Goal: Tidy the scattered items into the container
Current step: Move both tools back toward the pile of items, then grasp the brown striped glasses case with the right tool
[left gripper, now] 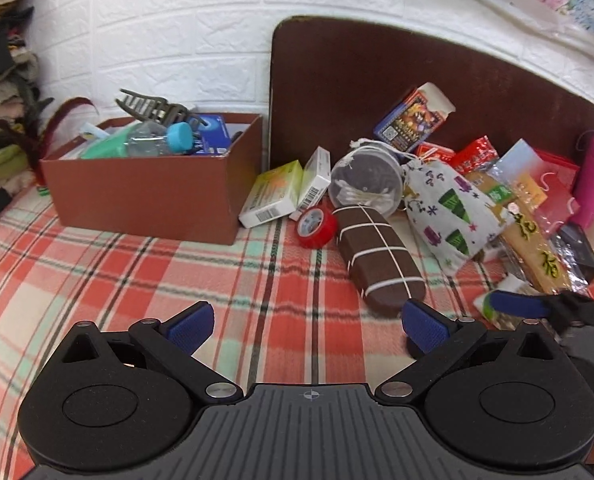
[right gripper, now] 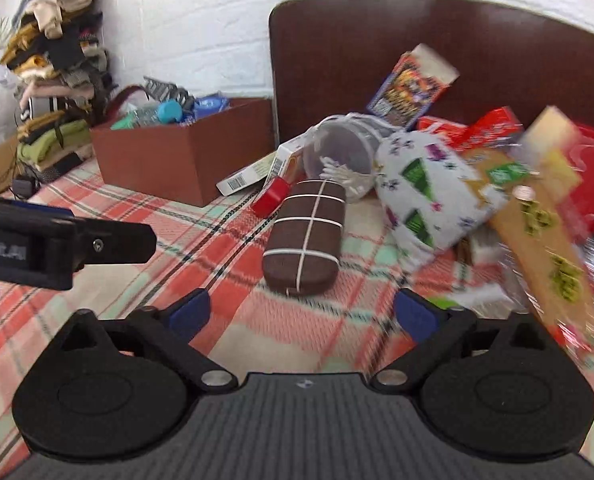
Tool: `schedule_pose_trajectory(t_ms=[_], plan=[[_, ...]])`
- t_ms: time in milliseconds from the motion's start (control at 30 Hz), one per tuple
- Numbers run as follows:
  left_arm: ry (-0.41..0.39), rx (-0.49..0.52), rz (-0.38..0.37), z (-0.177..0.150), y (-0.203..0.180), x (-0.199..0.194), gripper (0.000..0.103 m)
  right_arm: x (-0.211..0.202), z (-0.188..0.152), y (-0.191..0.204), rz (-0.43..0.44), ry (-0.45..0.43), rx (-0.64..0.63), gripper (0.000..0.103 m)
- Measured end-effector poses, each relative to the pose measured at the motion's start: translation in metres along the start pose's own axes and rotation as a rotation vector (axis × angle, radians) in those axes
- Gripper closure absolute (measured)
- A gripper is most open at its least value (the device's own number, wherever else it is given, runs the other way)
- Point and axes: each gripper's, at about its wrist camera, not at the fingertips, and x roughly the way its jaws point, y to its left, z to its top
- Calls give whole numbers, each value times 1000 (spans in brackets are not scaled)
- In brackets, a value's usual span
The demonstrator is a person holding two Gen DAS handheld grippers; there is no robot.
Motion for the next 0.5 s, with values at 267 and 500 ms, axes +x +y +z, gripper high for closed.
schedule_pose_trajectory(t_ms=[267,500], plan=[[53,-28,11,10,12,36,0,66,10,-8,5,44,52,35],[85,-49,-5,11,15,43,0,44,-5,-13,70,56,1,37]])
